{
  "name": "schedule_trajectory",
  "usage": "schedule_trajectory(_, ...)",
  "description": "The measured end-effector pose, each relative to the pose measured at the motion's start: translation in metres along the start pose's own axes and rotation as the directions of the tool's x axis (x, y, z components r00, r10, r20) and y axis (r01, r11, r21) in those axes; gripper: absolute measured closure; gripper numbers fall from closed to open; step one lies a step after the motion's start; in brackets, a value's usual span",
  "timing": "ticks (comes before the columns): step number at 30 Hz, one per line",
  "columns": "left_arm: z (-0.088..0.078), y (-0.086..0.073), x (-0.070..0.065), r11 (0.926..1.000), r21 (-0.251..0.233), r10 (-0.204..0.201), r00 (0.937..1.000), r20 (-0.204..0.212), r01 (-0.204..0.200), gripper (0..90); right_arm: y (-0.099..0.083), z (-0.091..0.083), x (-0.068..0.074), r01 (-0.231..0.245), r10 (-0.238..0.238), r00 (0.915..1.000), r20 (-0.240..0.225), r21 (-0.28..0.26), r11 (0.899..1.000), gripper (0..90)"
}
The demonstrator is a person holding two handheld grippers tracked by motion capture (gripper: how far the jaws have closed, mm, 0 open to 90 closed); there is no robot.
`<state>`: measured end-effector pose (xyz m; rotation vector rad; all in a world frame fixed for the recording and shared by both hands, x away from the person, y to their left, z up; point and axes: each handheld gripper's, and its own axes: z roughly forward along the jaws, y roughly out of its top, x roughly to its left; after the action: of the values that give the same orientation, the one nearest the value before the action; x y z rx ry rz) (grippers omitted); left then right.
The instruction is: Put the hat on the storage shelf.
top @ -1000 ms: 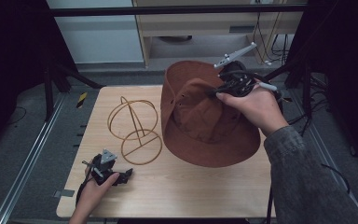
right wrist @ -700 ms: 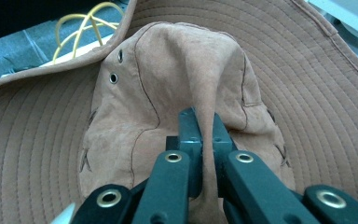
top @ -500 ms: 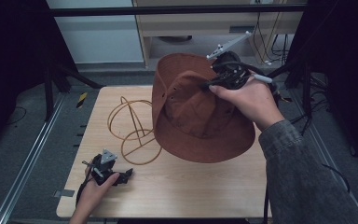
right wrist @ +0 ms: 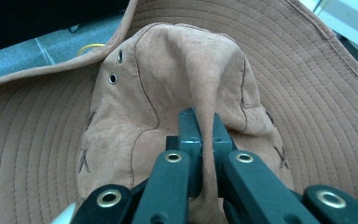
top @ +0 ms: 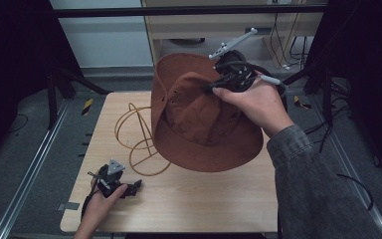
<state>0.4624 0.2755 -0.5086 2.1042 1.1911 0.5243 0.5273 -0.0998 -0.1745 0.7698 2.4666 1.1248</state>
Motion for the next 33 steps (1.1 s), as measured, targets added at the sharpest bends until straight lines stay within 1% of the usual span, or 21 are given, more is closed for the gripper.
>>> schedule_trajectory(3,0.000,0.000,0.000,1.0000,0.000,0.000,1.0000,0.000,0.000,0.0,0.001,0.001,0.002,0.001,-0.001,1.0000,-0.004,0.000,1.000,89.1)
schedule_trajectory(16,0.000,0.000,0.000,1.0000,0.003,0.000,1.0000,0.001,0.000,0.0,0.005,-0.001,0.011,0.003,-0.004,0.9998,-0.021,-0.037,0.999,89.1)
schedule_trajectory(28,0.000,0.000,0.000,1.0000,0.003,0.000,1.0000,0.002,0.000,0.0,0.014,0.008,0.025,0.013,-0.016,0.9988,-0.047,-0.065,0.998,89.1)
schedule_trajectory(33,0.000,0.000,-0.001,1.0000,-0.002,-0.007,1.0000,0.002,0.007,0.0,0.020,0.012,0.031,0.013,-0.018,0.9981,-0.059,-0.077,0.997,89.0)
